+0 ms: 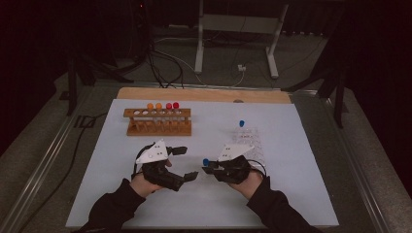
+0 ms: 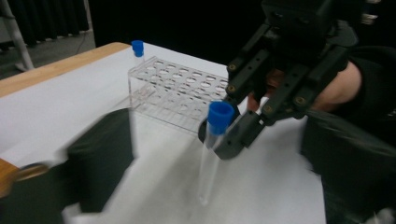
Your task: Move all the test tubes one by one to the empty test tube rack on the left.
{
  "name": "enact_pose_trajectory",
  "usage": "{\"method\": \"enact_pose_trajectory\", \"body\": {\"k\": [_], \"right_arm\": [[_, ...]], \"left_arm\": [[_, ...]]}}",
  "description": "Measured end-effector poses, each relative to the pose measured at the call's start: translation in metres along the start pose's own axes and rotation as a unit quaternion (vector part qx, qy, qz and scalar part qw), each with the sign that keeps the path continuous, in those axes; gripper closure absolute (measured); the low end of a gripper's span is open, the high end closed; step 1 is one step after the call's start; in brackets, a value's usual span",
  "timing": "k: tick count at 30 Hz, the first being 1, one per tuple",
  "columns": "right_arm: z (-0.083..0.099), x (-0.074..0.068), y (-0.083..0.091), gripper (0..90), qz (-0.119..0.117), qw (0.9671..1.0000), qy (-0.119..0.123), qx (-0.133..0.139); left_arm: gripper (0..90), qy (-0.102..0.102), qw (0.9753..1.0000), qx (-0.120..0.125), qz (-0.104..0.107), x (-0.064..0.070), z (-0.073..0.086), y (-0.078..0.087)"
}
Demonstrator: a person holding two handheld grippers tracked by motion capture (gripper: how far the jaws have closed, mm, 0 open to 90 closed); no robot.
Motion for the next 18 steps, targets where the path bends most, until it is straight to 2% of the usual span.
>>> {"method": "enact_pose_trajectory", "body": {"k": [2,9,12,18], "right_arm": [[-0.001,-0.003,-0.001,76.6,-0.004,1.0,0.001,0.0],[-0.002,-0.008,-0.002,76.6,-0.014,0.9999,0.004,0.001],[-0.002,-0.008,-0.002,76.6,-0.014,0.9999,0.005,0.001],[-0.003,-0.009,-0.002,76.6,-0.014,0.9999,0.006,0.0]], "left_arm": [[17.4,0.0,1.0,0.001,0.005,0.0,0.0,-0.002],[32.1,0.004,1.0,-0.001,0.001,0.003,0.0,-0.008],[40.1,0.002,1.0,-0.001,-0.002,0.003,0.0,-0.011],[54.7,-0.009,0.9999,-0.004,0.007,0.006,-0.002,-0.017]]}}
Point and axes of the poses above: each handheld gripper's, and its own axes: y roughly backward along the jaws, z roughly out of its underside, x roughly to its right, the point moved 3 cm from there along -y, roughly forward along the jaws, and after that the axes turned 2 degrees about -y, right-handed, at the moved point
